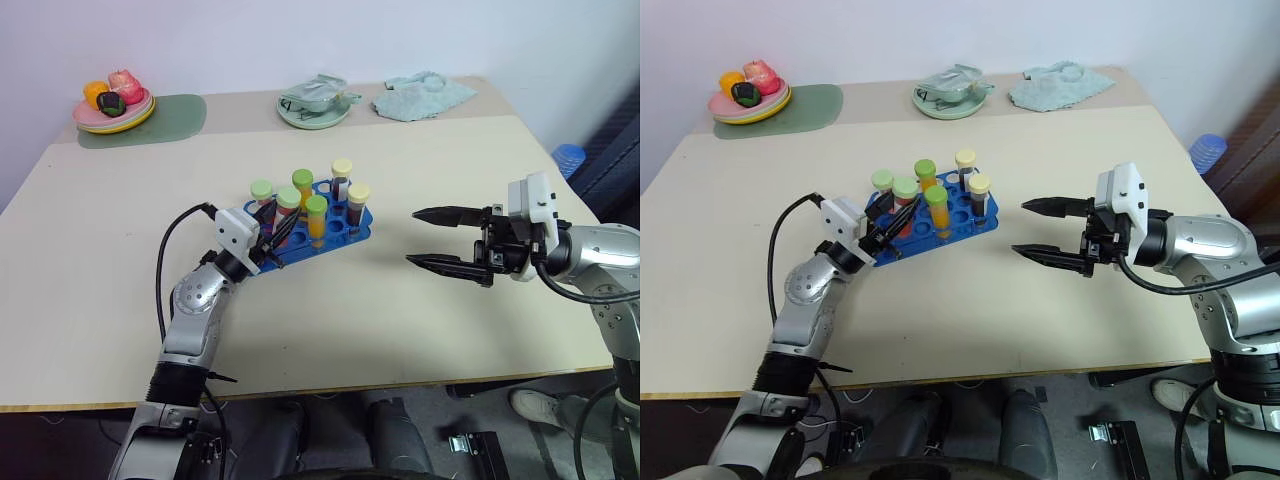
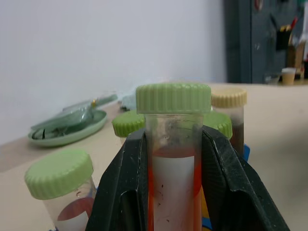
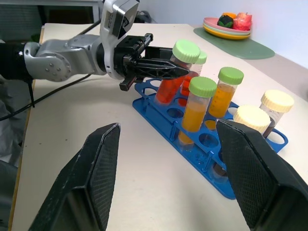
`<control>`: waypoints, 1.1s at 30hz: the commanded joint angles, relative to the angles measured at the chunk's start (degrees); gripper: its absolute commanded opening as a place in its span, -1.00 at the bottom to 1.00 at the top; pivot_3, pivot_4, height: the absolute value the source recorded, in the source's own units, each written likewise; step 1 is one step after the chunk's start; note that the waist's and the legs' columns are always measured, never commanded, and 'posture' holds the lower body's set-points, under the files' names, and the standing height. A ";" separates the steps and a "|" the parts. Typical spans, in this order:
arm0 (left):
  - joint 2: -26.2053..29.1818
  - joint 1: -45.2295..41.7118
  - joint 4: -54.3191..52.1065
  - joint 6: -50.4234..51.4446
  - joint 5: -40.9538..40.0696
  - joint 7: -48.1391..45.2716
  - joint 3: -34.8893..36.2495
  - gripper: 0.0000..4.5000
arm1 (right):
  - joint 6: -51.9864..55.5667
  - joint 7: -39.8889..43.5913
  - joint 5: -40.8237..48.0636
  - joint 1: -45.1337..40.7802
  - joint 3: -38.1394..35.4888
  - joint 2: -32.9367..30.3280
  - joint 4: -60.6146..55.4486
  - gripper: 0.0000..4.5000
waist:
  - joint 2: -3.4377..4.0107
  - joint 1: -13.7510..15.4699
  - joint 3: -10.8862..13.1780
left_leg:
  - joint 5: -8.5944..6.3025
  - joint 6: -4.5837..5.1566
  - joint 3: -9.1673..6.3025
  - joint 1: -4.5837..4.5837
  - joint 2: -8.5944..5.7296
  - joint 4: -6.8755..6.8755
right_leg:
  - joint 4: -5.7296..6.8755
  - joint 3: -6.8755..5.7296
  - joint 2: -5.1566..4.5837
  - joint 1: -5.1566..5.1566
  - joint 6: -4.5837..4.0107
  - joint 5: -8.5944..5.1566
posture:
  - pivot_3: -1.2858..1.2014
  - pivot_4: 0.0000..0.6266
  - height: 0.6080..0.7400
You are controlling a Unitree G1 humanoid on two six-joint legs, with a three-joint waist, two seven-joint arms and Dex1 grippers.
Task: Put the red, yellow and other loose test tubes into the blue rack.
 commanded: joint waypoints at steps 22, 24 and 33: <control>4.62 4.21 -13.11 18.23 1.72 8.53 3.16 0.70 | -1.81 -1.40 -1.03 -0.73 0.43 1.59 0.75 0.44 | -0.16 -0.16 0.09 | -0.02 0.04 -0.03 -0.08 0.04 -0.05 | 0.04 0.00 0.05 -0.14 0.01 0.00 | 0.03 -0.52 1.00; 8.07 5.43 -16.61 26.80 -0.22 7.38 3.65 0.70 | -3.13 -1.61 -2.75 0.05 1.46 2.46 1.75 0.44 | -0.15 -0.17 0.08 | -0.03 0.04 -0.02 -0.08 0.04 -0.06 | 0.04 0.00 0.05 -0.14 0.01 0.00 | 0.03 -0.52 1.00; 17.02 14.47 -25.97 31.09 -9.49 -4.37 8.71 0.70 | -13.37 -2.57 -10.57 2.01 2.42 5.87 13.04 0.44 | -0.14 -0.04 0.13 | 0.03 -0.05 -0.01 -0.08 0.07 -0.16 | 0.01 0.00 0.06 -0.19 -0.01 -0.01 | 0.03 -0.52 1.00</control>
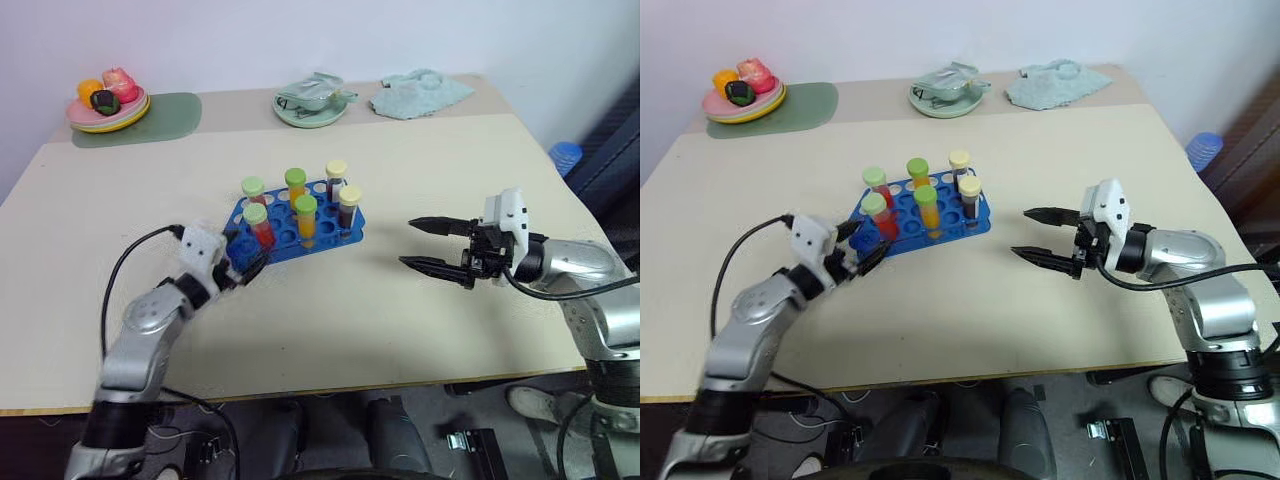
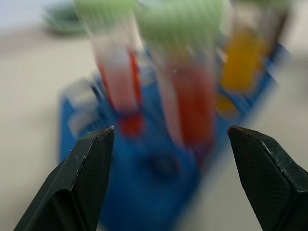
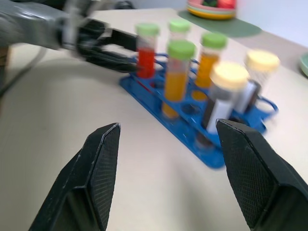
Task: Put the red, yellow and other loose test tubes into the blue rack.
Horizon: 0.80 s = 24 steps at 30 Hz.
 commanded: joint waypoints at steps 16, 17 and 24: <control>13.13 6.47 -1.62 -9.15 -9.32 -20.34 14.29 0.70 | -5.43 11.81 4.66 14.23 -17.08 -10.05 8.89 0.44 | 0.04 -0.05 0.04 | -0.08 0.11 -0.01 0.02 0.01 -0.08 | -0.09 -0.01 -0.02 0.06 -0.01 -0.01 | 0.03 -0.52 1.00; 13.66 7.19 -2.07 -8.76 -10.30 -21.56 14.65 0.70 | -5.24 12.46 4.97 14.34 -17.56 -10.37 8.85 0.44 | 0.04 -0.01 0.04 | -0.08 0.12 0.00 0.02 0.01 -0.08 | -0.09 -0.01 -0.03 0.06 -0.01 -0.01 | 0.03 -0.52 1.00; 15.54 7.88 -2.05 -5.88 -13.75 -24.15 16.35 0.70 | -5.53 12.94 4.71 14.98 -18.24 -10.33 7.03 0.44 | 0.04 0.16 0.04 | -0.10 0.15 0.01 0.01 0.01 -0.05 | -0.11 -0.01 -0.05 0.10 -0.01 -0.01 | 0.03 -0.52 1.00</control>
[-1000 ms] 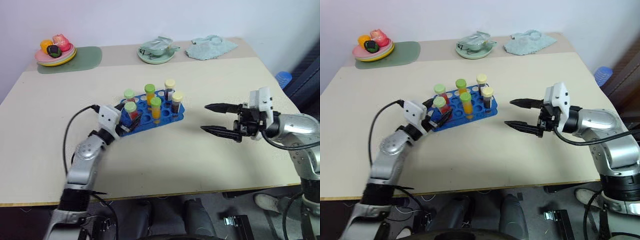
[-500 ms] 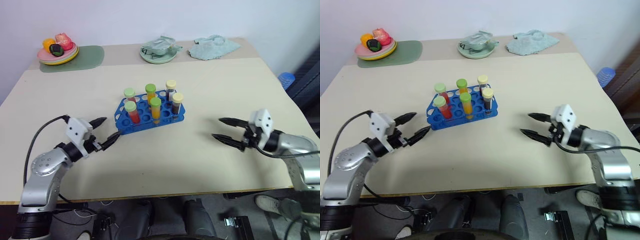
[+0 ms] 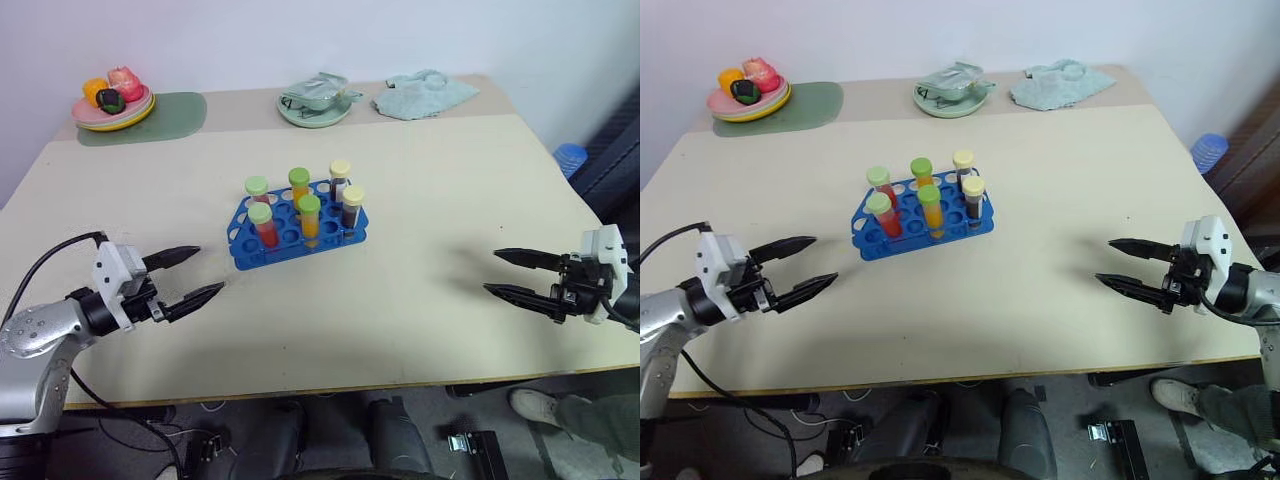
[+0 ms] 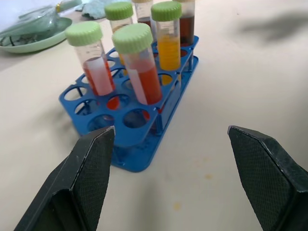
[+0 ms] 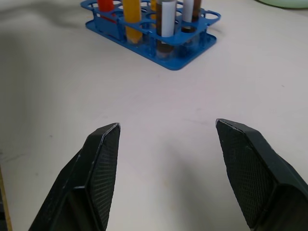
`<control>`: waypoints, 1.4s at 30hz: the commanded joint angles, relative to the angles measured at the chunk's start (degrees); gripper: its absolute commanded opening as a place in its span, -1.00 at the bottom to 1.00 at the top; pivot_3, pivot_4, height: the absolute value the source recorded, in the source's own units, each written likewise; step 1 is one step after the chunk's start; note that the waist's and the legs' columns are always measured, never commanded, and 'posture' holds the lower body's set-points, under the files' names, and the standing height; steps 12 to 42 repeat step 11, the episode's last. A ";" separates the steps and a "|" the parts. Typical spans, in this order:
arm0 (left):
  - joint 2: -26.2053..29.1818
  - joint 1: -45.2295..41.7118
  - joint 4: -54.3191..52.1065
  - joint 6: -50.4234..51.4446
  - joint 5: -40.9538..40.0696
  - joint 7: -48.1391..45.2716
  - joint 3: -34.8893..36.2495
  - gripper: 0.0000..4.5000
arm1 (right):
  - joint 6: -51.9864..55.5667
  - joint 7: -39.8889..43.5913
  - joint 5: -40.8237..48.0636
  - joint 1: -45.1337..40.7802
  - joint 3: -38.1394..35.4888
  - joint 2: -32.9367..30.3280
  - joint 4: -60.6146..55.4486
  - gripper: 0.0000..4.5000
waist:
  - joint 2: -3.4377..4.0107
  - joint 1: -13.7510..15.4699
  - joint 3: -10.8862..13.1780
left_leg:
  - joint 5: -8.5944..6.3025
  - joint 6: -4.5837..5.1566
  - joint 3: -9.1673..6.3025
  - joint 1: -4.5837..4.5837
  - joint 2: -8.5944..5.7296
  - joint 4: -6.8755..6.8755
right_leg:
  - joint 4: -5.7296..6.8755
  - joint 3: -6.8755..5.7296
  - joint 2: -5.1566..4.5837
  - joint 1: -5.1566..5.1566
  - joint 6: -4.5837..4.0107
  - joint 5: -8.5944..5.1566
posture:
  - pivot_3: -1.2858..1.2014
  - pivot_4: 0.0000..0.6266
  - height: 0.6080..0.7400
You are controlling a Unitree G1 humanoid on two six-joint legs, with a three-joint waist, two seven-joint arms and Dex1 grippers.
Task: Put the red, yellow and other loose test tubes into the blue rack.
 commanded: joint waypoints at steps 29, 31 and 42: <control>1.35 0.02 -3.84 3.15 -2.56 0.28 3.57 0.70 | -0.77 -1.30 0.90 1.35 -2.31 0.02 -4.17 0.44 | 0.00 -0.06 0.01 | 0.00 0.00 0.00 0.00 0.00 -0.01 | 0.00 0.00 0.00 -0.01 0.00 0.00 | 0.03 -0.52 1.00; 1.35 0.02 -3.84 3.15 -2.56 0.28 3.57 0.70 | -0.77 -1.30 0.90 1.35 -2.31 0.02 -4.17 0.44 | 0.00 -0.06 0.01 | 0.00 0.00 0.00 0.00 0.00 -0.01 | 0.00 0.00 0.00 -0.01 0.00 0.00 | 0.03 -0.52 1.00; 1.35 0.02 -3.84 3.15 -2.56 0.28 3.57 0.70 | -0.77 -1.30 0.90 1.35 -2.31 0.02 -4.17 0.44 | 0.00 -0.06 0.01 | 0.00 0.00 0.00 0.00 0.00 -0.01 | 0.00 0.00 0.00 -0.01 0.00 0.00 | 0.03 -0.52 1.00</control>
